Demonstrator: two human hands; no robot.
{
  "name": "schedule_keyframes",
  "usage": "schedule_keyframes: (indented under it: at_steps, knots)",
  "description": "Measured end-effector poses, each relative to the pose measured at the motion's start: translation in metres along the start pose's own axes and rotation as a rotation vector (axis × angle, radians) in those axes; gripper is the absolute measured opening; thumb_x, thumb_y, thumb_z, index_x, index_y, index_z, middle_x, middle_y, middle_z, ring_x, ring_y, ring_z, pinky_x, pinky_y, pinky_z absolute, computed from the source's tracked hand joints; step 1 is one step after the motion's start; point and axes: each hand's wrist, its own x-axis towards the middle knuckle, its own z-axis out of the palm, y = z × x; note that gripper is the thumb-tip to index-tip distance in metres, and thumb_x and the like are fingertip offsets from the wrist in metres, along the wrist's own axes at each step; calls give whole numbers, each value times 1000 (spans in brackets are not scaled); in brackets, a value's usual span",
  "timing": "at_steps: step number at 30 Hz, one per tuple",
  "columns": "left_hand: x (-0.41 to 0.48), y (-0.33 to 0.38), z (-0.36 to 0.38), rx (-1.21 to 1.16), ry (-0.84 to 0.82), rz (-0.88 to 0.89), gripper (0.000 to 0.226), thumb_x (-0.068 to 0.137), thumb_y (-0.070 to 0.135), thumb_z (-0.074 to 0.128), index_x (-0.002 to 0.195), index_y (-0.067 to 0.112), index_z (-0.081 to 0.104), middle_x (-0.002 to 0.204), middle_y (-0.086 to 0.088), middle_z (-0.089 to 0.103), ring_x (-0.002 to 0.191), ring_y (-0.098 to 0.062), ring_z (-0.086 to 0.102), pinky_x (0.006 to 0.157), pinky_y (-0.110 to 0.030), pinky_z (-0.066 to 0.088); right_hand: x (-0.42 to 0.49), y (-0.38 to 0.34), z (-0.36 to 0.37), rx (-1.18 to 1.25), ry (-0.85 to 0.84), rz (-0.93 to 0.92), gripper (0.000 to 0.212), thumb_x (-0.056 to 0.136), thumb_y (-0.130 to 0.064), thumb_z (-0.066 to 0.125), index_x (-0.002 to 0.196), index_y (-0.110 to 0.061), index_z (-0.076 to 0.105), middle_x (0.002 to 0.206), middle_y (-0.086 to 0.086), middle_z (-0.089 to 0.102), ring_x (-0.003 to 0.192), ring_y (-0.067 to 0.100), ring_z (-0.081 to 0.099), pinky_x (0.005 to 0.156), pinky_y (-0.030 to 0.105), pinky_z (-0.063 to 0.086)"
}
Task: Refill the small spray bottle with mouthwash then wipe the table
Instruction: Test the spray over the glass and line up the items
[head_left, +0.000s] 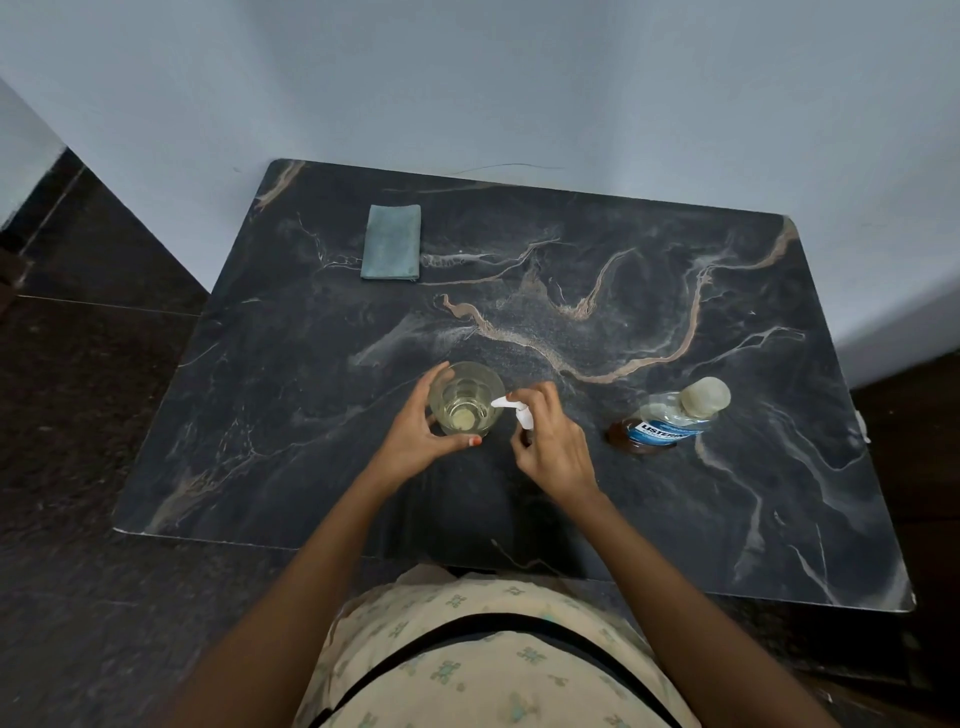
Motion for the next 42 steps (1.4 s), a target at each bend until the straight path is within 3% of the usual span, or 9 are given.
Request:
schedule_keyframes:
  at_steps: [8, 14, 17, 24, 32, 38, 42]
  knots:
    - [0, 0, -1, 5, 0, 0, 91, 61, 4, 80, 129, 34, 28, 138, 3, 39, 126, -10, 41, 100, -22, 36, 1, -3, -2, 28, -8, 57, 64, 76, 0, 60, 119, -33, 26, 118, 12, 48, 71, 27, 60, 57, 40, 55]
    - [0, -1, -1, 11, 0, 3, 93, 59, 7, 82, 130, 34, 29, 139, 3, 40, 127, -10, 40, 105, -30, 35, 1, -2, -1, -2, -20, 22, 57, 71, 5, 63, 109, -26, 34, 110, 16, 51, 65, 26, 59, 48, 37, 52]
    - [0, 0, -1, 21, 1, 0, 93, 59, 8, 82, 131, 33, 29, 139, 4, 39, 125, -6, 40, 104, -26, 35, 0, -1, 0, -4, -11, 53, 56, 71, 6, 61, 107, -26, 33, 105, 16, 51, 65, 28, 59, 48, 40, 52]
    - [0, 1, -1, 15, -5, -1, 92, 62, 3, 80, 134, 28, 28, 138, 4, 40, 123, -6, 42, 98, -18, 37, 2, -5, -3, 49, -9, 78, 62, 76, 0, 59, 116, -34, 25, 120, 13, 46, 73, 28, 60, 57, 42, 54]
    - [0, 1, 0, 10, -1, -7, 92, 61, 3, 80, 131, 31, 28, 138, 3, 39, 124, -8, 41, 104, -27, 35, 1, -2, -2, 12, -18, 34, 58, 71, 6, 62, 109, -26, 33, 108, 15, 51, 67, 26, 58, 49, 38, 53]
    - [0, -1, -1, 20, -2, -8, 93, 61, 6, 81, 131, 34, 28, 139, 5, 39, 127, -9, 40, 107, -32, 34, 2, -4, -4, 31, -24, 76, 65, 75, 3, 59, 116, -34, 25, 118, 13, 46, 72, 30, 59, 56, 41, 54]
    - [0, -1, -1, 27, -6, 1, 94, 55, 17, 85, 128, 40, 29, 138, 5, 40, 127, -8, 40, 108, -35, 34, 1, -5, -3, 37, -21, 34, 61, 73, 5, 61, 113, -29, 30, 116, 14, 49, 70, 26, 59, 54, 37, 54]
